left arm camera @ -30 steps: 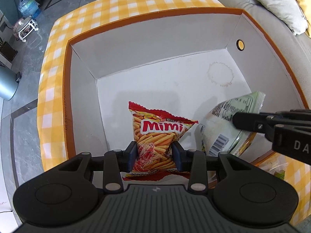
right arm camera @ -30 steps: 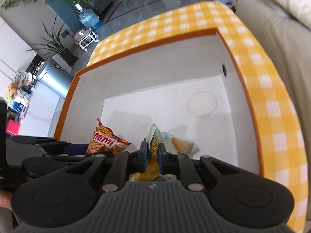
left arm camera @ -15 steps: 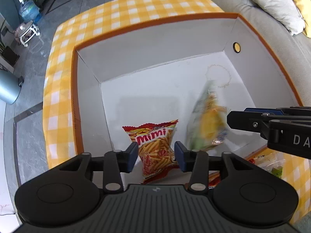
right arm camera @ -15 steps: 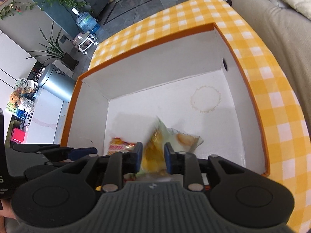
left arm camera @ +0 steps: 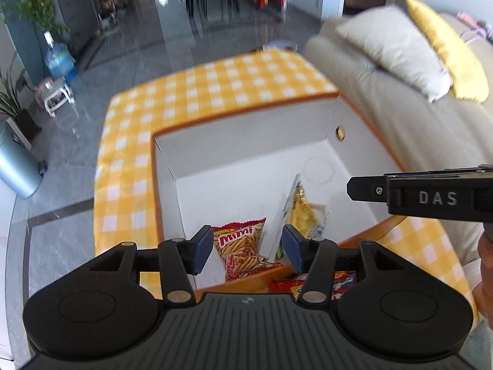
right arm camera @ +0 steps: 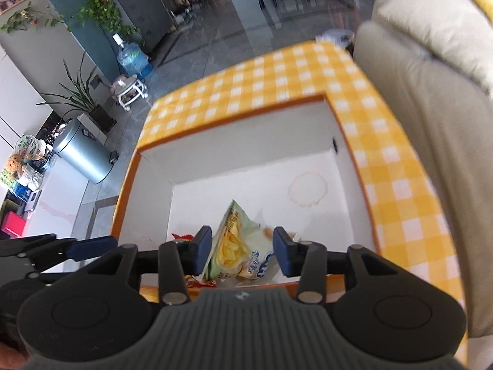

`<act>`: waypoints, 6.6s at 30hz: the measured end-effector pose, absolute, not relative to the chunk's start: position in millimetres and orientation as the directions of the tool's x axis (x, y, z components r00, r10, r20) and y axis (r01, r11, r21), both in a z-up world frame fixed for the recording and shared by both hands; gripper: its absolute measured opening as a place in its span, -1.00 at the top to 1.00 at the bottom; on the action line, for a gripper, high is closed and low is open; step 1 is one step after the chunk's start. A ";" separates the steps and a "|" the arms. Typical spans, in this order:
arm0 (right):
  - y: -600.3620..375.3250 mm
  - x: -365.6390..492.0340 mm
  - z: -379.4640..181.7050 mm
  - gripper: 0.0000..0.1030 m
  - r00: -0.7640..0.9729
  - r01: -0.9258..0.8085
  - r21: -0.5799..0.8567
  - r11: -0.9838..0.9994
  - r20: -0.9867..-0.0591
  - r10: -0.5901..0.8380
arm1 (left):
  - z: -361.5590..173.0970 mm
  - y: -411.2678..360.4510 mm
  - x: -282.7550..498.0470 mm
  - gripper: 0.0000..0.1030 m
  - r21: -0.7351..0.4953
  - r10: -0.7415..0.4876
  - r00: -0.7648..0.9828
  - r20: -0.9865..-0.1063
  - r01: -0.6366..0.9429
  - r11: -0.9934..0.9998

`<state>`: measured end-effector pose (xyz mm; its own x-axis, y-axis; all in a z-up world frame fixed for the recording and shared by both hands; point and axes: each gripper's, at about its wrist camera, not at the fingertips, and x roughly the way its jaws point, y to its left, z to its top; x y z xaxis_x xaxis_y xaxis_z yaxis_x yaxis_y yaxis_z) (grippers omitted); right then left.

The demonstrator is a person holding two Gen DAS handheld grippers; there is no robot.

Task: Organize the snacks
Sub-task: 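Carry both packets over the box and release them inside with both tools, then grasp the yellow wafer packet with the left tool, then grasp the green raisin packet with the right tool while the left tool holds the wafer packet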

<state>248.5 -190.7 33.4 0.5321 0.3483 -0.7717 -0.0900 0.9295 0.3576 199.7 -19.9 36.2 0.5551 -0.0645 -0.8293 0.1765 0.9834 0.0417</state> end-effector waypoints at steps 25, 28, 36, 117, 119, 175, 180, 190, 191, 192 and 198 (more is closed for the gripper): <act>-208.9 71.6 28.8 -0.25 0.634 -0.093 0.135 0.986 -0.756 0.163 | 5.0 22.9 69.2 -0.18 -0.230 -0.227 0.516 -0.826 0.058 0.971; -212.9 63.6 8.0 -0.28 0.585 -0.052 0.133 0.990 -0.799 0.139 | -8.9 24.7 62.7 -0.24 -0.248 -0.231 0.476 -0.848 0.028 0.968; -215.4 65.8 -28.4 -0.33 0.479 -0.051 0.139 0.989 -0.866 0.146 | -47.2 29.9 58.8 -0.52 -0.260 -0.215 0.403 -0.890 -0.059 0.964; -196.7 79.7 -15.7 1.00 0.520 -0.171 0.161 0.972 -0.823 0.228 | -20.5 -2.3 75.0 -0.17 -0.211 -0.222 0.452 -0.864 0.075 0.975; -200.5 80.3 -17.0 1.00 0.531 -0.159 0.179 0.971 -0.814 0.237 | -21.9 -3.9 78.0 -0.16 -0.214 -0.225 0.451 -0.864 0.076 0.974; -200.2 112.0 -68.4 -0.29 0.470 -0.148 0.073 0.986 -0.872 0.135 | -33.9 -3.2 93.4 -0.17 -0.237 -0.239 0.418 -0.876 0.056 0.970; -198.6 113.4 -72.9 -0.29 0.453 -0.157 0.068 0.985 -0.882 0.133 | -37.3 -6.2 96.2 -0.17 -0.232 -0.236 0.406 -0.883 0.060 0.971; -191.3 106.3 -63.5 0.19 0.451 -0.183 0.041 0.982 -0.884 0.121 | -27.8 -4.9 94.9 -0.17 -0.235 -0.241 0.427 -0.872 0.069 0.970; -191.8 105.1 -60.1 0.19 0.450 -0.180 0.043 0.983 -0.885 0.122 | -25.0 -3.5 94.4 -0.17 -0.237 -0.243 0.432 -0.868 0.068 0.969; -192.4 103.8 -56.3 0.20 0.452 -0.177 0.047 0.983 -0.883 0.123 | -22.2 -2.0 94.2 -0.17 -0.239 -0.244 0.439 -0.865 0.067 0.969; -195.7 93.8 -28.7 0.22 0.493 -0.163 0.039 0.986 -0.862 0.116 | 2.9 5.7 95.4 -0.17 -0.252 -0.254 0.491 -0.833 0.072 0.965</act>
<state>93.8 -195.7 -28.7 0.4934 0.1159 -0.8620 -0.1634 0.9858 0.0390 95.4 5.7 2.9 0.4906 -0.2543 -0.8334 0.0717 0.9650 -0.2523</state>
